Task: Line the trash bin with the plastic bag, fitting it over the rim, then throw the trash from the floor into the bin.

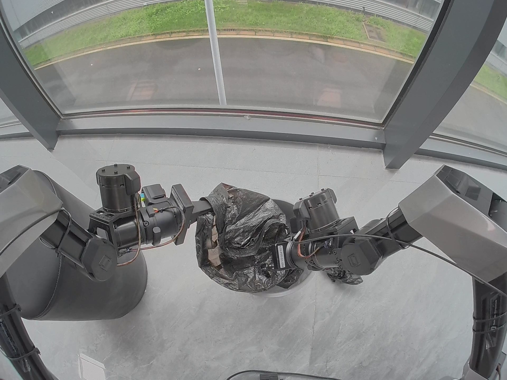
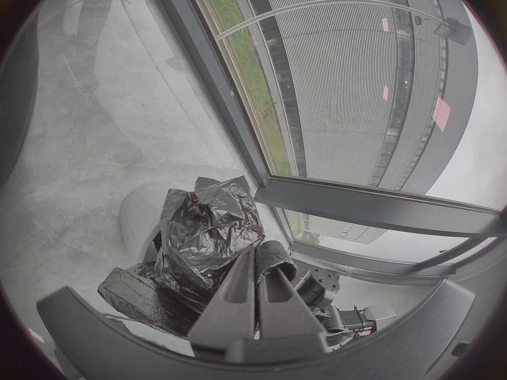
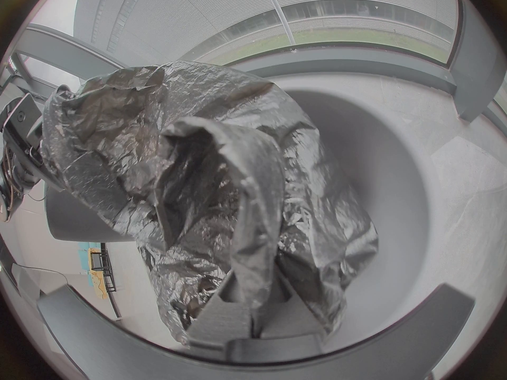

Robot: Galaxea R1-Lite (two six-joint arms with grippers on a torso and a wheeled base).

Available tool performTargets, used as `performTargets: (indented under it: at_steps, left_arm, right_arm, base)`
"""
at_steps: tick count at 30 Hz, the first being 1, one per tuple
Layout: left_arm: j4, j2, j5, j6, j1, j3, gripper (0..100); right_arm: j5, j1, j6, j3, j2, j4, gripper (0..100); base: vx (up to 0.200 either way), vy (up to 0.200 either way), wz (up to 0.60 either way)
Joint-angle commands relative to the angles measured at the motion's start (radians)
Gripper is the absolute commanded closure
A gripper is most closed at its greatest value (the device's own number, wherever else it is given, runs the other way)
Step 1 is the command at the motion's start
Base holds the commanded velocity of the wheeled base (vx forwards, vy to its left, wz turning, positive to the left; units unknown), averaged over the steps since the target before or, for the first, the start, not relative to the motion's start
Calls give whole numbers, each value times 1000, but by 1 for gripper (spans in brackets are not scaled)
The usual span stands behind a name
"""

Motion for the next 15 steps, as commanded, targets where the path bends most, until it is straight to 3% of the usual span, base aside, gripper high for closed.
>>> performTargets:
  at_steps: [1,7,15]
  left_arm:
    - [-2,-5,1,1,-25,38,100]
    - [-9,6,7,10,-48,65,100]
    - [-18,29,173,249,-117,81,100]
  right_arm:
    - [-3,15,10,158,-146,-38,100]
    - [-18,13,10,361,-228,-217,100]
    - [-21,-19,10,450,-236,-269,100]
  base:
    - [0,0,0]
    - [0,0,0]
    - [0,0,0]
